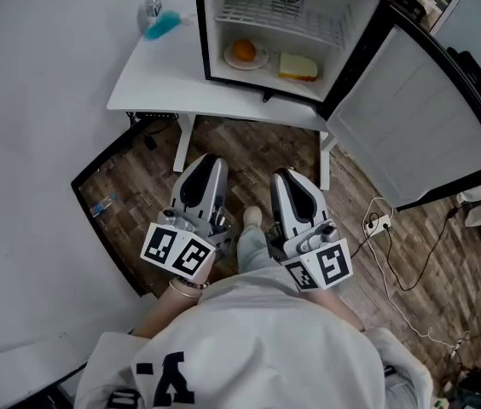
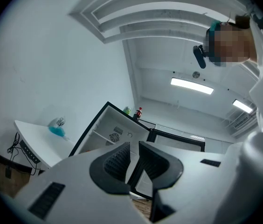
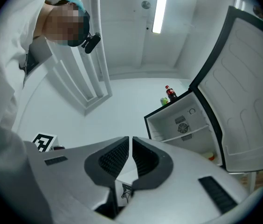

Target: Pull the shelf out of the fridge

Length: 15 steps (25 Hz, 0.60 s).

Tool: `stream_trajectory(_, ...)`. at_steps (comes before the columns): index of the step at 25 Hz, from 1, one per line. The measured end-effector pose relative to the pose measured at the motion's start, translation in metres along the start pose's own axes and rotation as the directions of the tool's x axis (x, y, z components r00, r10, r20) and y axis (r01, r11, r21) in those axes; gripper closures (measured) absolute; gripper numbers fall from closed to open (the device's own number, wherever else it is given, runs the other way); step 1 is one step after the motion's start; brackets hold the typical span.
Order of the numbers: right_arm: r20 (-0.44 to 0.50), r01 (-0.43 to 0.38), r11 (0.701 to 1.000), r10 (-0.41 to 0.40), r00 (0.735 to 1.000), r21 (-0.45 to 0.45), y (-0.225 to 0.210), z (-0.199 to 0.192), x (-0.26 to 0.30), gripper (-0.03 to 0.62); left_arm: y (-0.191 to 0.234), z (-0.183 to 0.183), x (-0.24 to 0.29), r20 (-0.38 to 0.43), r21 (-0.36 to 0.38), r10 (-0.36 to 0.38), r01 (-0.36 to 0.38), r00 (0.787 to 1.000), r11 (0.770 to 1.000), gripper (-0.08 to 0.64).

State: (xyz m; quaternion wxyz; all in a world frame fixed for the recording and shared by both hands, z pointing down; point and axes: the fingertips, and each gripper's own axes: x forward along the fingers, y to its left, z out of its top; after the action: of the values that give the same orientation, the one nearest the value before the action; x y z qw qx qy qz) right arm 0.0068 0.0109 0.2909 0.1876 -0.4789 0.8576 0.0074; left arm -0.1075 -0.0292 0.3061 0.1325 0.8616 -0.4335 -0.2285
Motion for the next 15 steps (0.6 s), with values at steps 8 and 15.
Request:
stream_trajectory(8, 0.023, 0.022, 1.0, -0.022, 0.999, 0.009, -0.066, -0.013, 0.062, 0.549, 0.043, -0.012, 0.07, -0.013, 0.01, 0.0, 0.0, 1.0, 1.0, 0.497)
stream_trajectory(15, 0.016, 0.022, 1.0, -0.022, 1.0, 0.005, -0.128, -0.018, 0.129, 0.549, 0.075, -0.009, 0.153, -0.017, 0.043, -0.01, 0.011, 1.0, 0.999, 0.497)
